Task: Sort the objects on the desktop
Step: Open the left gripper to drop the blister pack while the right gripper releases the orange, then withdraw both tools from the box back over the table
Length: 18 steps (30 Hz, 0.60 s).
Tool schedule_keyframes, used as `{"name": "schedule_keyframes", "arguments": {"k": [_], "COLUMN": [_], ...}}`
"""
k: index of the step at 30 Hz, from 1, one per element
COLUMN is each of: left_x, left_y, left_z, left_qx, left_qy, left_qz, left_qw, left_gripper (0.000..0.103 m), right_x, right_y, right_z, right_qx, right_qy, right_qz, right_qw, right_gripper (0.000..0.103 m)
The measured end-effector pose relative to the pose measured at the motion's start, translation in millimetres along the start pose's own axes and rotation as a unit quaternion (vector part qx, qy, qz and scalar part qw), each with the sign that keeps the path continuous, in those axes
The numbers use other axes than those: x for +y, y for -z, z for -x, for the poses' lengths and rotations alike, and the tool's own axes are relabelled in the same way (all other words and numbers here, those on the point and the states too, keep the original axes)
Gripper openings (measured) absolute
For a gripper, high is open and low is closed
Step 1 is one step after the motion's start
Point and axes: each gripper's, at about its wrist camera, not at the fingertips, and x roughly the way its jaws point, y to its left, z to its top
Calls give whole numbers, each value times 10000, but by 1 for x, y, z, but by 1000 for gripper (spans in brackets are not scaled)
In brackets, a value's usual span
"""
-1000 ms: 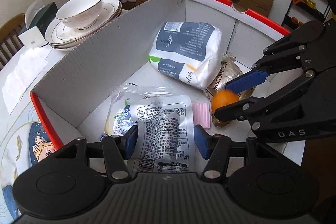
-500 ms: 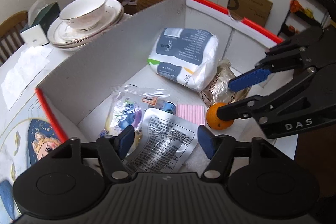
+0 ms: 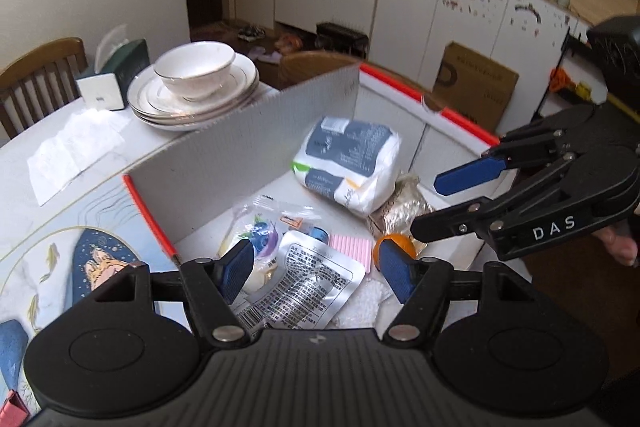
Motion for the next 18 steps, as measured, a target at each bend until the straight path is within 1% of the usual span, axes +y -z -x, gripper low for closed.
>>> {"name": "schedule_keyframes", "arguments": {"k": [4, 6, 10, 14, 15, 16, 18], "left_x": [4, 5, 6, 9, 10, 11, 12], "left_y": [3, 5, 13, 20, 21, 23, 25], "left_z": [13, 19, 33, 44, 47, 49, 53], "left_qx": [-155, -210, -310, -377, -395, -408, -452], "left_qy": [-24, -29, -8, 4, 16, 18, 24], "left_qz": [141, 188, 252, 301, 310, 312, 279], "left_qw": [9998, 9996, 9992, 9988, 9987, 9987, 9986], "left_gripper": [68, 68, 68, 69, 70, 75, 77], "right_x": [5, 8, 14, 22, 24, 26, 31], "right_y": [2, 3, 5, 10, 11, 12, 14], "right_z": [11, 15, 20, 25, 27, 29, 31], "right_qx": [-192, -257, -360, -484, -523, -564, -648], "right_qy": [-12, -5, 18, 42, 38, 32, 13], "right_qz": [26, 45, 57, 42, 24, -1, -60], "right_qw": [9998, 9997, 9993, 9988, 9986, 9984, 9979], "right_gripper": [60, 63, 65, 69, 70, 71, 73]}}
